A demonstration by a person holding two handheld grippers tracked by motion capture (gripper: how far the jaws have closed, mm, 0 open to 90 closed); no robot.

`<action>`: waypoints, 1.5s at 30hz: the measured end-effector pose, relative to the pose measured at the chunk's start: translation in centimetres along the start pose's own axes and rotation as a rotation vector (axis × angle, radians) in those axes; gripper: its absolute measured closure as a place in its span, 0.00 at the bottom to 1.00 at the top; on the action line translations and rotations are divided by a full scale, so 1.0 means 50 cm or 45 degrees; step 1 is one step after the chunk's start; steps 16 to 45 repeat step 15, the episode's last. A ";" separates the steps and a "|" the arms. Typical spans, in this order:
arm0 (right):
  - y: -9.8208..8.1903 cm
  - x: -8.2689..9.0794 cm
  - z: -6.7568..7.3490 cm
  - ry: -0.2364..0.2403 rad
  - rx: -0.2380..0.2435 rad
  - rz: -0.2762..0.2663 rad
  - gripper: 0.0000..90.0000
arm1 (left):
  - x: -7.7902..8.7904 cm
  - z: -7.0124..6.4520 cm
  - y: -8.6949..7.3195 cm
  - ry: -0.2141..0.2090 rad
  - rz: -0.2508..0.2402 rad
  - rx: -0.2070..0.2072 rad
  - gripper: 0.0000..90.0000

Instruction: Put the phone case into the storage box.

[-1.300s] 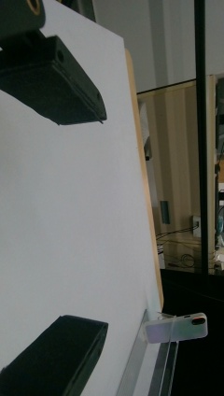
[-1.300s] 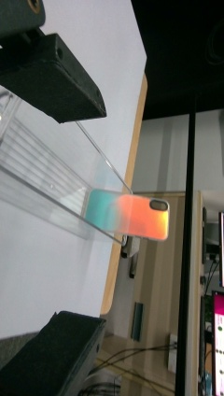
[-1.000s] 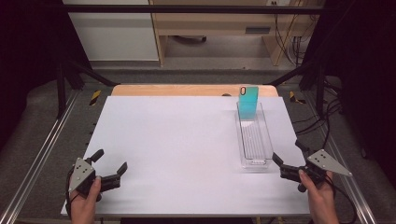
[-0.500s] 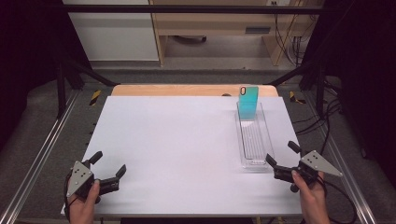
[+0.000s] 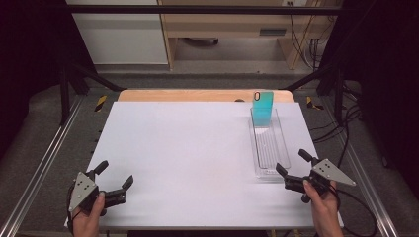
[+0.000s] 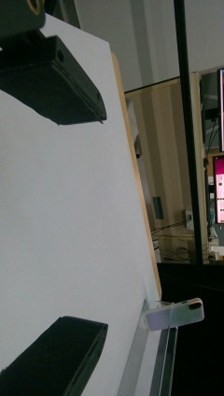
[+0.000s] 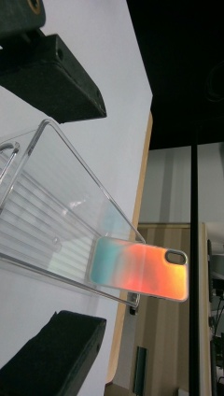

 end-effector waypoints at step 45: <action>-0.023 0.001 -0.010 -0.015 0.008 0.018 0.03 | 0.006 -0.029 0.013 -0.080 -0.021 0.000 0.01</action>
Point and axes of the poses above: each handheld gripper's, and its own axes: x roughly backward along the jaws, y roughly out of its top, z roughly to its left, the point moved 6 cm from there along -x, roughly forward along the jaws, and after that the axes turned 5 degrees about -x, right-handed, at the moved point
